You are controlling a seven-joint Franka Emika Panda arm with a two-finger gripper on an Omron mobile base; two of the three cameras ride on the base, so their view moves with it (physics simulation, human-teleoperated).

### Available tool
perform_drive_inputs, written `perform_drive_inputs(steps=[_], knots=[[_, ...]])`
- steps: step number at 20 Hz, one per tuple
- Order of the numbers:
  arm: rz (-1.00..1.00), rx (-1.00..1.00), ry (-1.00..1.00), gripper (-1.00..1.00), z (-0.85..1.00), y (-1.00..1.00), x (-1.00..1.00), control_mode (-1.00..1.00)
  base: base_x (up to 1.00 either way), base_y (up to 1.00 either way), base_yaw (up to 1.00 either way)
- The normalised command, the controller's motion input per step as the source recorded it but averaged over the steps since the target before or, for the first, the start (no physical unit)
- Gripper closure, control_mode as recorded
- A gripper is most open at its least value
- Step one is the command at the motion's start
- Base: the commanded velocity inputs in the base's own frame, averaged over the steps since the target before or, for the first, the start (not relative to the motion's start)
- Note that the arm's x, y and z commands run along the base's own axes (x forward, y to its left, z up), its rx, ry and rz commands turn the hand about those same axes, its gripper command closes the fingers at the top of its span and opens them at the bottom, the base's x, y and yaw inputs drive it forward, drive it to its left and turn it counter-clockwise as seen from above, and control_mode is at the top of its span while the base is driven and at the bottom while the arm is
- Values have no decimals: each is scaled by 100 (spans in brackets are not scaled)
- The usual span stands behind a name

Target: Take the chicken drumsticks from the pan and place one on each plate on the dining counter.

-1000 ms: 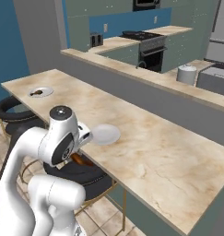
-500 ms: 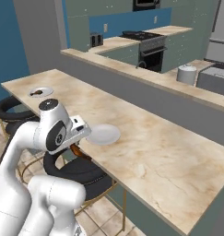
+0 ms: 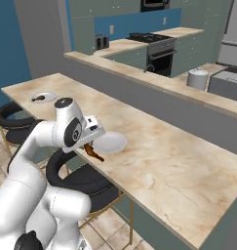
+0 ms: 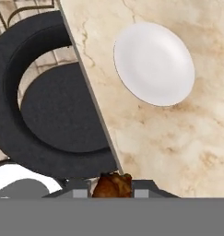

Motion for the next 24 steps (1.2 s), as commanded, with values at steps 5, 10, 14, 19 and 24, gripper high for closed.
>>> perform_drive_inputs(steps=[5,10,14,19,24], knots=[[-2,0,0,100,-23,-2,51,-100,0,0,0],[-2,0,0,100,-33,0,63,-100,0,0,0],[0,0,0,100,-41,0,72,-100,0,0,0],[0,0,0,100,-29,0,81,-100,0,0,0],[0,-2,7,100,-4,0,88,-100,0,0,0]])
